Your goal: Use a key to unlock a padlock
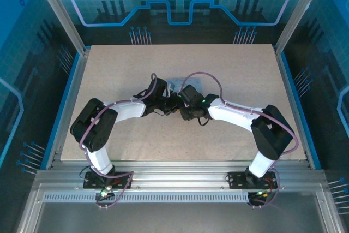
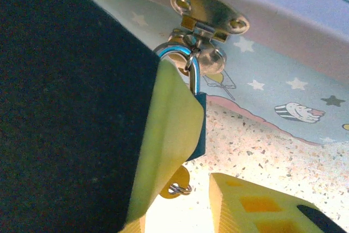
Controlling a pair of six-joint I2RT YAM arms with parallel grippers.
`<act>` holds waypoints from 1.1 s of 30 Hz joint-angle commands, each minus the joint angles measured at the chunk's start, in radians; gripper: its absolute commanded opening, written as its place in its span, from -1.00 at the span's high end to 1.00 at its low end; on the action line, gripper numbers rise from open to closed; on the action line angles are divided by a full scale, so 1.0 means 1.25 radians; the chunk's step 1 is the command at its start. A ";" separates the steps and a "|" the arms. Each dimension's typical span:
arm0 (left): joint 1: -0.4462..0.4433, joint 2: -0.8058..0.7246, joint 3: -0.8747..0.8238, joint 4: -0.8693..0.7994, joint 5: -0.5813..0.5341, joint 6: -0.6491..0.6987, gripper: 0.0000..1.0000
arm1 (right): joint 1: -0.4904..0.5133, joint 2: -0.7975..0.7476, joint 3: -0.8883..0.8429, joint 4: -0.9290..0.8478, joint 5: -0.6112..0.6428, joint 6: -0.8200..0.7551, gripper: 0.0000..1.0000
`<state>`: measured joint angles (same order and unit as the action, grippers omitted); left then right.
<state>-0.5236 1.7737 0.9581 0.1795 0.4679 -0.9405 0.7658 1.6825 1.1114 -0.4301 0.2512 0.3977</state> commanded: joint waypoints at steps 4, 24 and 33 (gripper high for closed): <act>-0.006 -0.019 0.015 0.009 0.041 0.005 1.00 | 0.007 0.015 0.046 0.029 0.026 -0.003 0.60; -0.004 -0.024 -0.016 0.011 0.022 0.016 0.99 | 0.001 0.023 0.008 0.072 -0.063 0.005 1.00; -0.004 -0.003 -0.049 0.032 0.004 0.019 0.89 | 0.000 0.046 -0.038 0.117 -0.084 0.014 1.00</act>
<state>-0.5198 1.7737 0.9134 0.1848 0.4370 -0.9337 0.7650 1.7119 1.0832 -0.3614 0.1745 0.3958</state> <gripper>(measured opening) 0.083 0.057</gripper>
